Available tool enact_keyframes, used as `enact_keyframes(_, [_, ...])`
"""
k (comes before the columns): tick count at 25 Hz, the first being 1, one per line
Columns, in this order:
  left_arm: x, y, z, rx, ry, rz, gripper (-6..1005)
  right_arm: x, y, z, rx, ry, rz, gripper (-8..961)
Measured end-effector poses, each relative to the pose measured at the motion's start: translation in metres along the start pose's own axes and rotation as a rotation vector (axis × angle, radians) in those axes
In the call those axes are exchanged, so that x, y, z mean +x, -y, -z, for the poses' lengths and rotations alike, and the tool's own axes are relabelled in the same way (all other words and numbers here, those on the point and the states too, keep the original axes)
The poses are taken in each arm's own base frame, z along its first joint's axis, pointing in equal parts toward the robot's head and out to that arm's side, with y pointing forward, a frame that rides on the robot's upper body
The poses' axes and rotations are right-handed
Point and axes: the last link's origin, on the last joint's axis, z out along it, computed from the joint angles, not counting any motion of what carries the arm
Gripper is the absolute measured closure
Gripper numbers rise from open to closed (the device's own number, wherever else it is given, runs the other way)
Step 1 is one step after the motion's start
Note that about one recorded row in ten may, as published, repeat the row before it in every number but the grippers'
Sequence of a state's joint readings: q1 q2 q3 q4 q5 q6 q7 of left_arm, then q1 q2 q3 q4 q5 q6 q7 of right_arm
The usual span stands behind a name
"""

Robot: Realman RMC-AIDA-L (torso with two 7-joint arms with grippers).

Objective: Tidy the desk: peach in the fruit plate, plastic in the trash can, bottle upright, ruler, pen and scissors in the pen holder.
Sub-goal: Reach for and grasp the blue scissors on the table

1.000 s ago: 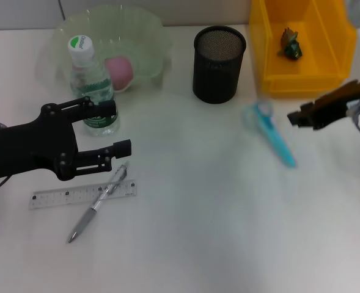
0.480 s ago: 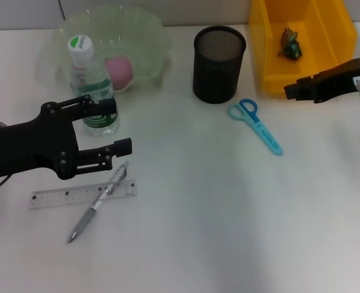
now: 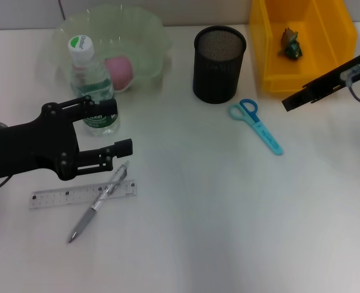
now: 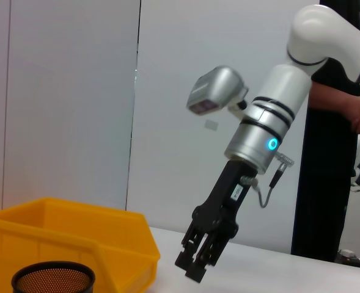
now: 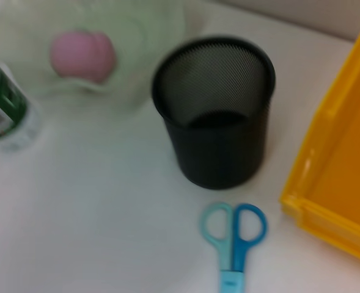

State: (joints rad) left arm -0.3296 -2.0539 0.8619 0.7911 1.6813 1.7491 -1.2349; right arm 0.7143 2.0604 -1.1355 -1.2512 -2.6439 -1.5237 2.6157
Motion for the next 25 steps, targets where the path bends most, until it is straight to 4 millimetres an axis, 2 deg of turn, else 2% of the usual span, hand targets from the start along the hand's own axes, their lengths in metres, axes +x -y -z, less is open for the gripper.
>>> enact_keyframes(3, [-0.001, -0.001, 0.0, 0.001, -0.001, 0.005, 216, -0.003, -0.001, -0.005, 0.025, -0.025, 0.015, 407])
enact_keyframes(8, [-0.002, -0.001, 0.0, 0.0, -0.002, 0.009, 216, -0.009, -0.004, -0.019, 0.038, -0.047, 0.031, 320])
enact_keyframes(15, [-0.003, -0.002, -0.001, -0.001, 0.0, 0.009, 215, -0.011, -0.014, -0.043, -0.019, -0.037, 0.015, 320])
enact_keyframes(25, [-0.002, -0.001, -0.002, -0.001, 0.003, 0.007, 215, -0.011, -0.021, -0.064, -0.038, -0.09, 0.011, 320])
